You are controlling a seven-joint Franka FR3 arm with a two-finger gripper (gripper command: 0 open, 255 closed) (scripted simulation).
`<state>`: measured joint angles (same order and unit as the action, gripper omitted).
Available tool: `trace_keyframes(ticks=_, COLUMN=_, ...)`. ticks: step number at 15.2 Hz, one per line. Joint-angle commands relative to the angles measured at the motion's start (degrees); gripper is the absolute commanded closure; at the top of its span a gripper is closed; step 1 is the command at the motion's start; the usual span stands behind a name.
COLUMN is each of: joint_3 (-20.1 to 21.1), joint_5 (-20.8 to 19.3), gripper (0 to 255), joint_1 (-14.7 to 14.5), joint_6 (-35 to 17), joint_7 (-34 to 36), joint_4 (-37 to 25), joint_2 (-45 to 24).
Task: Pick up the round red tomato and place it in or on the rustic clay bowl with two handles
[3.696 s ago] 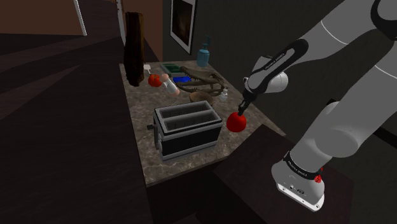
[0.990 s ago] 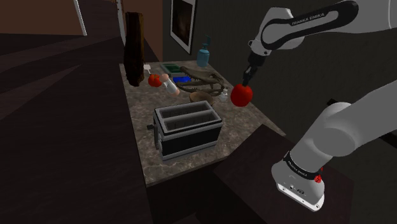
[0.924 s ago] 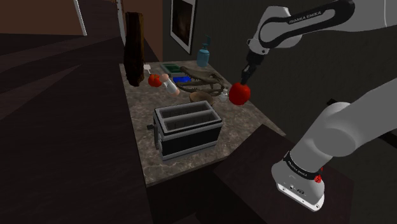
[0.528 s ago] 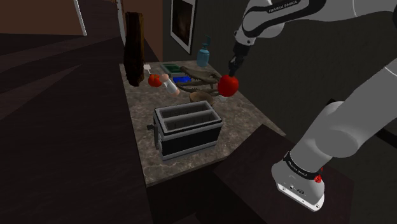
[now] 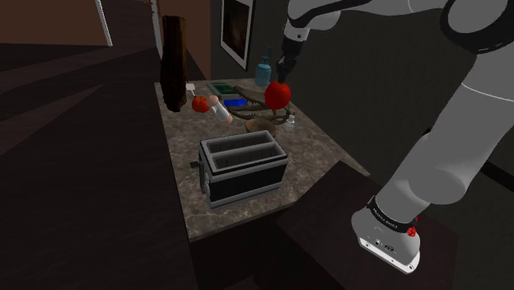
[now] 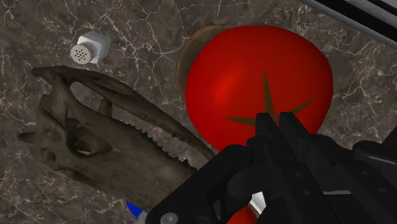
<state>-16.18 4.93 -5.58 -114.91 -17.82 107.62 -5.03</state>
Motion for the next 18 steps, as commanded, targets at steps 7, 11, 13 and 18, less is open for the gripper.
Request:
trace_keyframes(ticks=7, joint_3=0.72, joint_5=2.69, gripper=255, joint_1=0.29, joint_6=2.73, joint_7=0.15, joint_4=-12.48, joint_2=-10.13)
trace_keyframes(ticks=11, joint_3=0.83, joint_5=3.00, gripper=255, joint_1=0.29, joint_6=-0.10, joint_7=-0.17, joint_4=-10.26, joint_2=-10.77)
trace_keyframes(ticks=13, joint_3=0.89, joint_5=3.19, gripper=255, joint_1=0.29, joint_6=-1.49, joint_7=-0.35, joint_4=-9.24, joint_2=-11.17)
trace_keyframes(ticks=18, joint_3=1.07, joint_5=3.72, gripper=255, joint_1=0.35, joint_6=-4.90, joint_7=-0.84, joint_4=-6.95, joint_2=-12.35)
